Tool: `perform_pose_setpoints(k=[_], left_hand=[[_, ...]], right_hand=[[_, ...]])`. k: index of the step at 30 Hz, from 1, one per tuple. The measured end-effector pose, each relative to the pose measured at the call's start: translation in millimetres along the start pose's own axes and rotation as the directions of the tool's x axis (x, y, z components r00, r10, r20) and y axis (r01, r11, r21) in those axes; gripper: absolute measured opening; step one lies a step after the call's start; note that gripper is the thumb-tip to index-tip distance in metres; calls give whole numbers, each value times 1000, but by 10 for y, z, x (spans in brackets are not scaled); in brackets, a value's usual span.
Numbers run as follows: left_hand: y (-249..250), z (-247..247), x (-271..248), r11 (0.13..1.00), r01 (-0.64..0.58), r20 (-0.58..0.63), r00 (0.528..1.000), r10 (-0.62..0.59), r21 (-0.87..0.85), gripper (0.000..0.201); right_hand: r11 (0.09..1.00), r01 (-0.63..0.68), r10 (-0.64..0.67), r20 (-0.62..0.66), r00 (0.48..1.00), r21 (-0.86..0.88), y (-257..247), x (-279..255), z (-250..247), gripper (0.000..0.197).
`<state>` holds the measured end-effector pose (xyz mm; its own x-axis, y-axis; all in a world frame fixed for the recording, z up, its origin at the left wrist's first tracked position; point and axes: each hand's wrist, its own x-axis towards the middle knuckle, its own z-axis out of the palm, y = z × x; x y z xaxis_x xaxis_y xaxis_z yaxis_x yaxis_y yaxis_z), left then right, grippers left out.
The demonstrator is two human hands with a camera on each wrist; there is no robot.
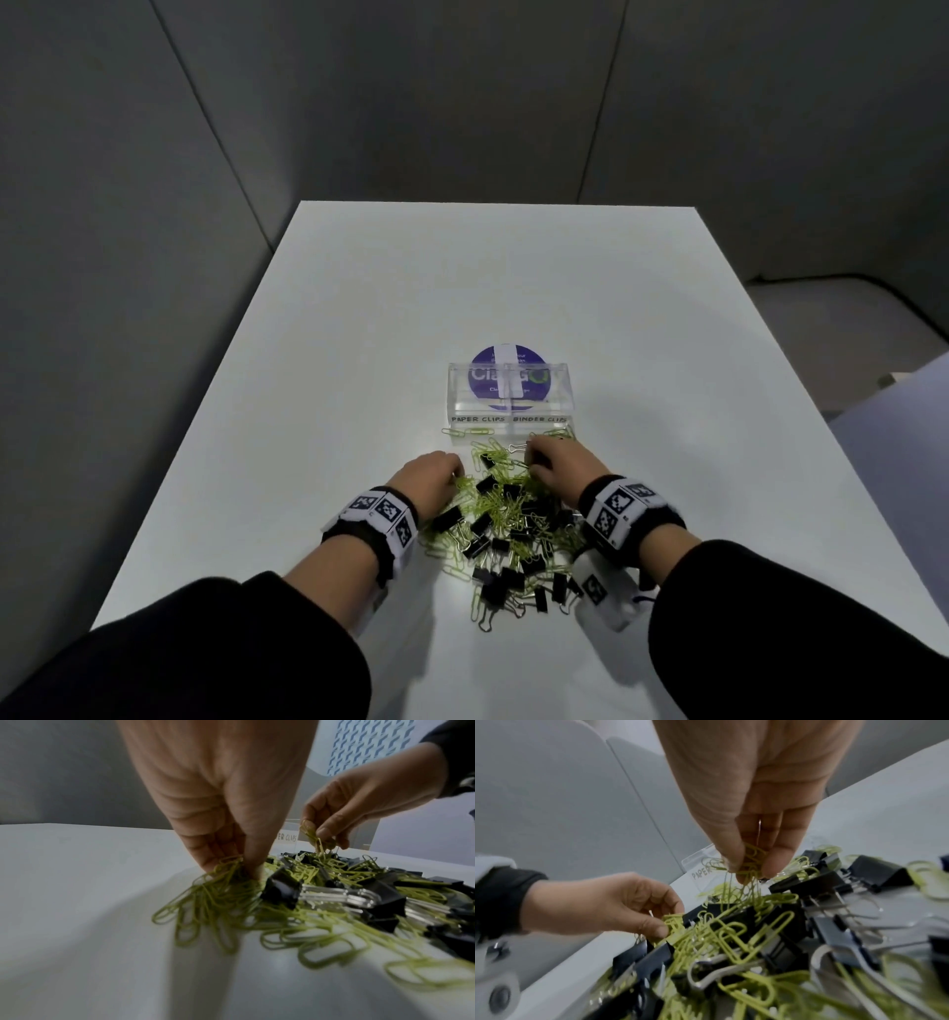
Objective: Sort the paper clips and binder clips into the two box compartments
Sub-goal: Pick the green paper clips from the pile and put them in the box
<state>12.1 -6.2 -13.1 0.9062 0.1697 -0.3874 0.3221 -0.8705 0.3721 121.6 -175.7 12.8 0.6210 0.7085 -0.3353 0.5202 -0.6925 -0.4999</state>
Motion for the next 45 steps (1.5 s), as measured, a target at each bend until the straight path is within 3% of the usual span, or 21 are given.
perform_pose_setpoints(k=[4,9,13,19,23,25,27,30,32,35,37,39,42,45], left_hand=[[13,-57,0,999,1,26,1000,0,-43,25],[33,-114,14,994,9,33,999,-6,-105,26],[44,-165,28,989,45,58,998,-37,-142,21],[15,-177,60,975,86,69,995,-73,-203,23],[-20,-201,44,966,84,129,990,-54,-243,14],[-36,-193,43,965,84,152,987,-46,-250,14],[-42,-187,48,961,83,164,986,-40,-264,22],[-44,-210,36,944,84,114,992,-50,-320,52],[-59,-230,28,916,98,79,994,-73,-390,56],[-122,-226,56,893,103,90,993,-70,-439,41],[-167,-224,80,891,99,82,994,-69,-443,36],[-221,-236,97,866,116,91,993,-82,-487,35],[-327,-278,99,768,161,106,987,-121,-620,32],[-416,-310,68,776,163,103,987,-126,-609,19]], right_hand=[[980,-71,81,-44,996,183,61,7,19,15],[864,-201,239,-25,971,462,96,4,-11,31],[893,-202,240,-46,970,403,82,34,-53,14],[988,-120,118,31,993,101,38,56,-23,31],[977,-137,135,22,991,161,24,96,-48,8],[977,-148,143,44,989,153,18,124,-66,18],[970,-172,167,39,985,173,20,150,-93,23],[938,-205,213,3,977,280,43,193,-129,25],[923,-201,215,-6,977,327,64,228,-121,27],[900,-207,217,17,976,383,83,249,-54,37],[927,-188,196,8,981,326,85,265,-14,40],[944,-183,192,-7,981,274,81,283,-5,36],[912,-207,203,49,978,355,89,302,-32,20],[867,-253,223,119,967,429,56,305,-67,29]])
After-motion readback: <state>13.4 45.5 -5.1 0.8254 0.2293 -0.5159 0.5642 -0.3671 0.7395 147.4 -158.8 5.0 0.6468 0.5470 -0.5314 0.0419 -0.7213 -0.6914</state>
